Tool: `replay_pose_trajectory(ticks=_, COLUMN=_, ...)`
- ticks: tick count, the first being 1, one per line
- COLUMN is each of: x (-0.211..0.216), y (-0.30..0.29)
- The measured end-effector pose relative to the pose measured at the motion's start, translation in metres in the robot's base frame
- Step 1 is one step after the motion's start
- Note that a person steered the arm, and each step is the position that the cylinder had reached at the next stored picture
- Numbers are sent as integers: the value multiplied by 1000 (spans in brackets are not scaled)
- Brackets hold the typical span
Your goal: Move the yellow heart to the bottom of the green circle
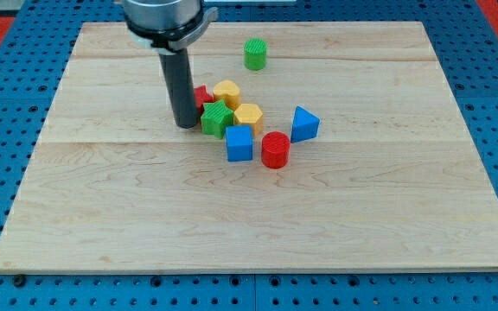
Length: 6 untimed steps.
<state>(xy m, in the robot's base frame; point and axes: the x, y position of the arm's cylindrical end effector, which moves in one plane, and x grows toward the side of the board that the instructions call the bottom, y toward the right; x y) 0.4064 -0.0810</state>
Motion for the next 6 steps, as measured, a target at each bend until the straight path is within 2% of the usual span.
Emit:
replay_pose_trajectory(ticks=1, x=-36, y=-8)
replay_pose_trajectory(ticks=2, x=-90, y=-5)
replay_pose_trajectory(ticks=3, x=-63, y=-22)
replay_pose_trajectory(ticks=5, x=-37, y=19)
replay_pose_trajectory(ticks=6, x=-61, y=58)
